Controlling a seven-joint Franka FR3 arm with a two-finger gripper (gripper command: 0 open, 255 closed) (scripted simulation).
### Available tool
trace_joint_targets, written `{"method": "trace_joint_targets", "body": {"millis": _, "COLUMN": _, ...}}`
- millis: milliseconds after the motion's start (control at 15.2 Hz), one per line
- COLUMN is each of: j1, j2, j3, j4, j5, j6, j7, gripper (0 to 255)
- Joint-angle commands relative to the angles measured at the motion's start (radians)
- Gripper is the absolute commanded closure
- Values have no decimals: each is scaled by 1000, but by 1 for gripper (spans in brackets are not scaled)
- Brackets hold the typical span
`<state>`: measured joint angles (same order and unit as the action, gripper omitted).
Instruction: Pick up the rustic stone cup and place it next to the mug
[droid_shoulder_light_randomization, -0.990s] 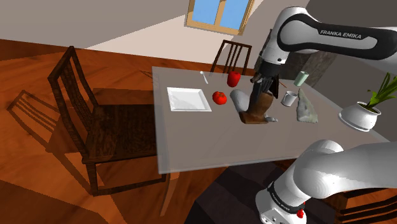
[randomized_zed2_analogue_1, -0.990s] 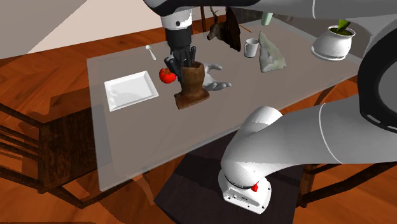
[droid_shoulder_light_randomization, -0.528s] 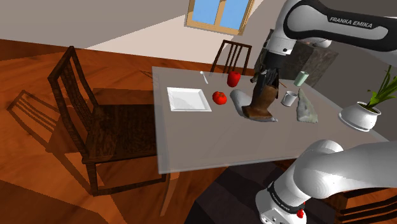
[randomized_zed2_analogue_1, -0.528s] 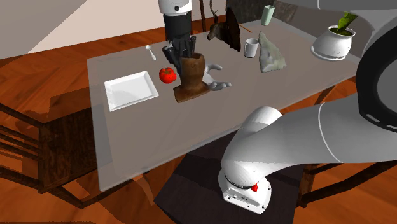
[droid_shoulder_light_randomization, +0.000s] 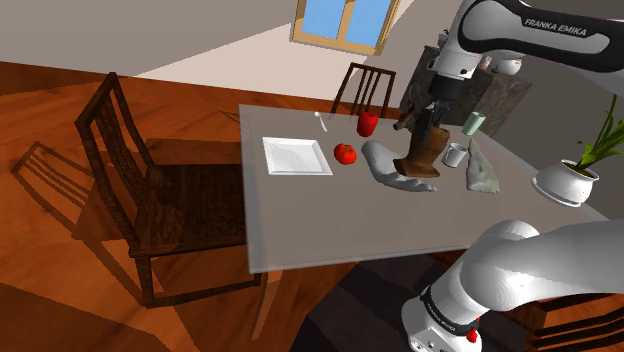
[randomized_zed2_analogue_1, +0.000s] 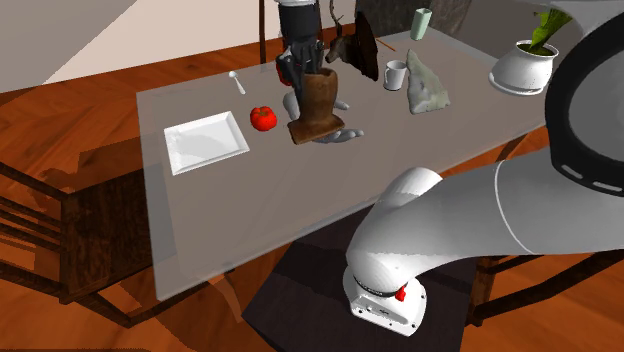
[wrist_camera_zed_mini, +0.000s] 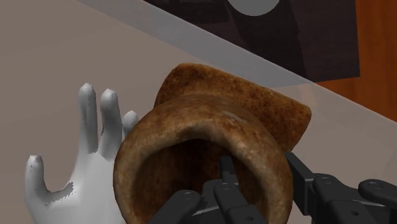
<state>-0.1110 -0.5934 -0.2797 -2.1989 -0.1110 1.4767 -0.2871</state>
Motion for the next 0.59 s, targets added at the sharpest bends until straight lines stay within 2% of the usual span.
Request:
{"method": "trace_joint_targets", "body": {"millis": 0, "j1": -11, "j2": 27, "j3": -42, "j4": 23, "j5": -23, "j6": 8, "j7": -50, "gripper": 255}}
{"method": "trace_joint_targets", "body": {"millis": 528, "j1": -49, "j2": 158, "j3": -215, "j4": 134, "j5": -87, "j6": 45, "j7": -259, "gripper": 255}}
